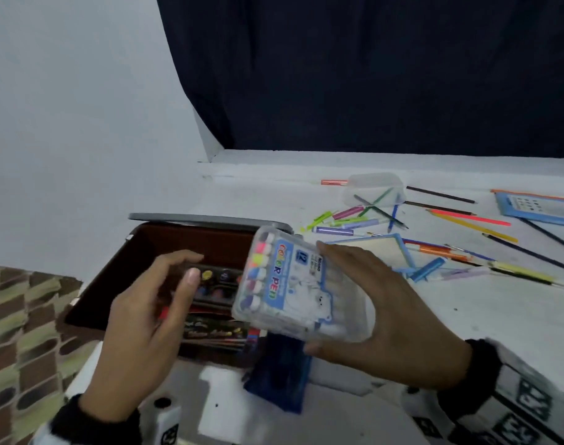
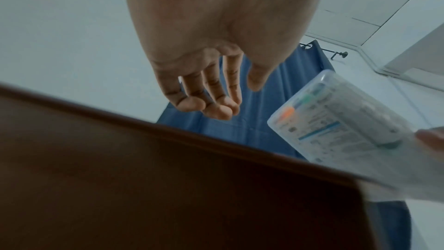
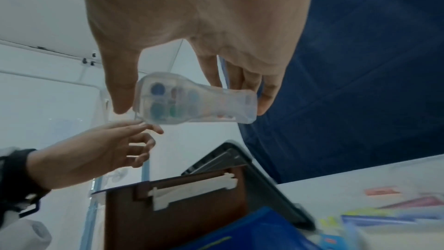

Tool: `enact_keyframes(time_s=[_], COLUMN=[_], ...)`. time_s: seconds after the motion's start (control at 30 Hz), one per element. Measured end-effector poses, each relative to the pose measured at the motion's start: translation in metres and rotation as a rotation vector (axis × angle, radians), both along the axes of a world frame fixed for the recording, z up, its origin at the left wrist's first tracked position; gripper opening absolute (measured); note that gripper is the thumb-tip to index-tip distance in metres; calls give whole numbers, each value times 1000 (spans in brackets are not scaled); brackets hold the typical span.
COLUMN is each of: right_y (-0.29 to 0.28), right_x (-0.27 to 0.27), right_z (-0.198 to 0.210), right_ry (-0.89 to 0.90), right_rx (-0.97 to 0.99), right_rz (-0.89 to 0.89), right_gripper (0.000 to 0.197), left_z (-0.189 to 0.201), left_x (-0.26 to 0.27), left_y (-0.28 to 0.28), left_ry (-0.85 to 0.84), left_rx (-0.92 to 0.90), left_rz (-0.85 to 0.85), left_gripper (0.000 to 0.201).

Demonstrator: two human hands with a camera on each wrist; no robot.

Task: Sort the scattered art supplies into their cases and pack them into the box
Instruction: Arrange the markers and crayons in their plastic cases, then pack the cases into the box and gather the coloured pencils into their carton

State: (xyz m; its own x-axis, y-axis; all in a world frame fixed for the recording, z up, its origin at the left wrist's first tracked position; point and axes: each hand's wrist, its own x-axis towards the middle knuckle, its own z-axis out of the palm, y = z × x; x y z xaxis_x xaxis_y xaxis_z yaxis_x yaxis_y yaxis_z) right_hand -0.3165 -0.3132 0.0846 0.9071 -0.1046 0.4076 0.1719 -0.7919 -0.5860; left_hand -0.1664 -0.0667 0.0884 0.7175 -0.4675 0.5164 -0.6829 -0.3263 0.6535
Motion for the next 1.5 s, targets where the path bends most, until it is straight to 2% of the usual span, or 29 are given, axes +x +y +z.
enact_keyframes(time_s=[0.13,0.33,0.47,0.6,0.73,0.97,1.07,1.2,1.27,1.4,1.5], right_y=[41,68,75,77,79,83,83,80,77,58,34], right_x=[48,105,126,131,134,137,136,125,115,86,56], right_z=[1,-4,-17,-23,-27,-27,-27,-26,-26,-23,-15], right_ry=[161,289,390,408,416,523,461,335,262,102,-4], right_rx=[-46,-263,-410,-414,-421,-586,-520,-326,-259,-161,-130], right_rz=[-19,-50,-73,-100,-99,-96,-119,-102,-101,-125,-178], right_gripper=[102,95,89,75,74,64,53,59,56,42,32], left_z=[-4,-28,-34,-31,-31,-30,-28,-24,-21,-11,-5], left_x=[57,99,102,97,98,93,93,84,73,43,20], left_y=[42,53,55,57,57,57,55,48,39,12,-12], left_ry=[9,39,65,63,66,17,31,36,41,0,-17], left_rx=[48,169,198,283,330,396,422,378,332,234,179], left_rz=[6,-43,-139,-183,-209,-264,-279,-264,-284,-320,-306], left_gripper=[30,13,23,29,30,34,34,36,40,28,12])
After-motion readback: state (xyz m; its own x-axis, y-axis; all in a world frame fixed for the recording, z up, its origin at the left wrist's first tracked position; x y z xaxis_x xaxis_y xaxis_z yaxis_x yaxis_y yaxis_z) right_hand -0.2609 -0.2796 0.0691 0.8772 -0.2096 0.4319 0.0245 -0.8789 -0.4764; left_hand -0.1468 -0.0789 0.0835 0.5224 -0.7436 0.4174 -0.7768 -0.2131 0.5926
